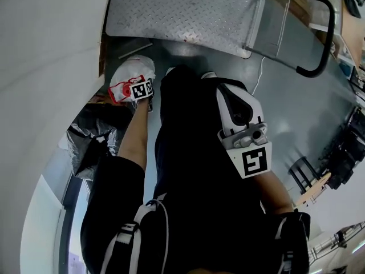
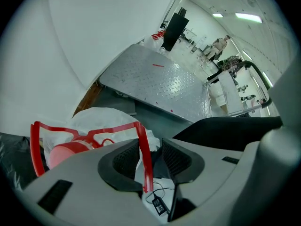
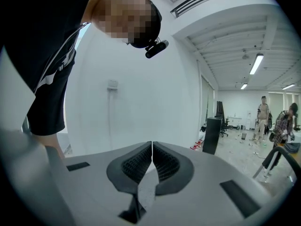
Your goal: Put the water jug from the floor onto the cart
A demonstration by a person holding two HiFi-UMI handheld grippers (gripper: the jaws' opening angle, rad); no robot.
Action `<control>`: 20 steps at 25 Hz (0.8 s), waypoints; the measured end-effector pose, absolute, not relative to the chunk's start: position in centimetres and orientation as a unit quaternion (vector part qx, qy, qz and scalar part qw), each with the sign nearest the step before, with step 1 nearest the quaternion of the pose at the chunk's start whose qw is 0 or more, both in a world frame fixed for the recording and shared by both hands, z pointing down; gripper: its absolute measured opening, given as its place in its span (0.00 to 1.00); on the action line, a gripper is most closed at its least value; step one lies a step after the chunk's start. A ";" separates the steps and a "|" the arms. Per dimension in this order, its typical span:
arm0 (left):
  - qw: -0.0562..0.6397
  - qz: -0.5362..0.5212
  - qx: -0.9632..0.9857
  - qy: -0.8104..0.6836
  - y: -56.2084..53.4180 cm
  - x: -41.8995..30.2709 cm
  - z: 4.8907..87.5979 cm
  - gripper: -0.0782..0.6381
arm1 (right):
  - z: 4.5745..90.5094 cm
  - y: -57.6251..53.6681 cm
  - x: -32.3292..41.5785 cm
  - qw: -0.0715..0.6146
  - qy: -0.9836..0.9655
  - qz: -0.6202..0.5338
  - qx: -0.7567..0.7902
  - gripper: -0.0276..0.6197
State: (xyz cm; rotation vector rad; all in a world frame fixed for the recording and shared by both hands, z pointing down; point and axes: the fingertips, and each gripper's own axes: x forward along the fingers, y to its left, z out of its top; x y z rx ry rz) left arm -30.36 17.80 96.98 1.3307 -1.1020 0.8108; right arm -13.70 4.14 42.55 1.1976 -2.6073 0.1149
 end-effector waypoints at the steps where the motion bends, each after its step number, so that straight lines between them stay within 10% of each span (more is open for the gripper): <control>1: 0.582 0.344 0.567 -0.471 17.6 -30.3 97.3 0.33 | 42.8 4.3 -13.7 0.138 -0.901 0.043 0.410 0.07; 20: 0.577 0.393 0.545 -0.464 17.9 -30.0 99.6 0.17 | 43.6 6.1 -12.7 0.171 -0.894 0.069 0.409 0.07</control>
